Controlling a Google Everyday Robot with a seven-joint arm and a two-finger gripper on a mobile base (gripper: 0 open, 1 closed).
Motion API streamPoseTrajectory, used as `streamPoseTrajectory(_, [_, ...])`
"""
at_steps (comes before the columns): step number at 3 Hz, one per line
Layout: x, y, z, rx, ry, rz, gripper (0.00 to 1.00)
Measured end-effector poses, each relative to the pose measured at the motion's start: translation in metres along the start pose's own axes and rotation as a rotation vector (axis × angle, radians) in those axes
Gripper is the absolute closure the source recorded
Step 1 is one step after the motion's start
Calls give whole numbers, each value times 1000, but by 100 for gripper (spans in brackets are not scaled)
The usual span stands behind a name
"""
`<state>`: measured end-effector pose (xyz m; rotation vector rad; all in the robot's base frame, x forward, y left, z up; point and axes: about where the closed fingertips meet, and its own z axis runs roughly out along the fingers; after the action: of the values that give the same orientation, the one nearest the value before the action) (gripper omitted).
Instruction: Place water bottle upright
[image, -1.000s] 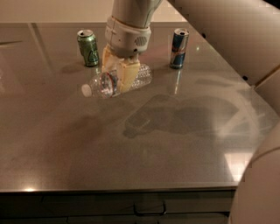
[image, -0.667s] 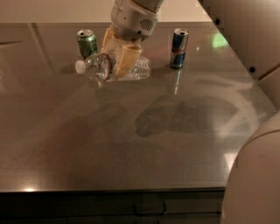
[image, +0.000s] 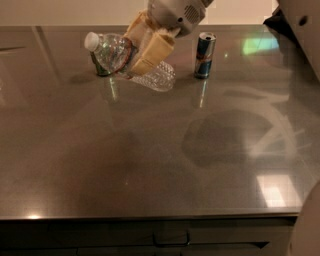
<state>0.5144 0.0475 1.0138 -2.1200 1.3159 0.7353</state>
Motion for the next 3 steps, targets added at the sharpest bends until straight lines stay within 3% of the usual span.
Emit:
streamPoseTrajectory(2, [13, 26, -12, 46, -227, 128, 100])
streamPoseTrajectory(3, [22, 28, -11, 53, -328, 166, 100])
